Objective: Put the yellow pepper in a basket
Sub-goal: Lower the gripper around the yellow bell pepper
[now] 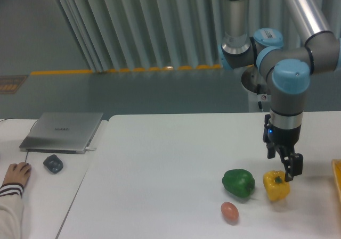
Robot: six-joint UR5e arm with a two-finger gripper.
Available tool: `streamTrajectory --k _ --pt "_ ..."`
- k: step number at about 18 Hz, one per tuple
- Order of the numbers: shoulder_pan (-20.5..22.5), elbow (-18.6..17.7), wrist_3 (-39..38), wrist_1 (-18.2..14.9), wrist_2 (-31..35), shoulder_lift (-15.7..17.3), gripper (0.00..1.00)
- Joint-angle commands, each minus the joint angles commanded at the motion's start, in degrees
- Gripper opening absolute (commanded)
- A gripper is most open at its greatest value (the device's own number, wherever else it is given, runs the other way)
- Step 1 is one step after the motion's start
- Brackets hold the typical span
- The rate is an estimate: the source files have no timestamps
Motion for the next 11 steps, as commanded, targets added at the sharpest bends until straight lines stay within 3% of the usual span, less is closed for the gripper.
streamTrajectory --k 11 --pt "-2.11 -0.53 -0.53 0.17 4.4 -1.85 1.0"
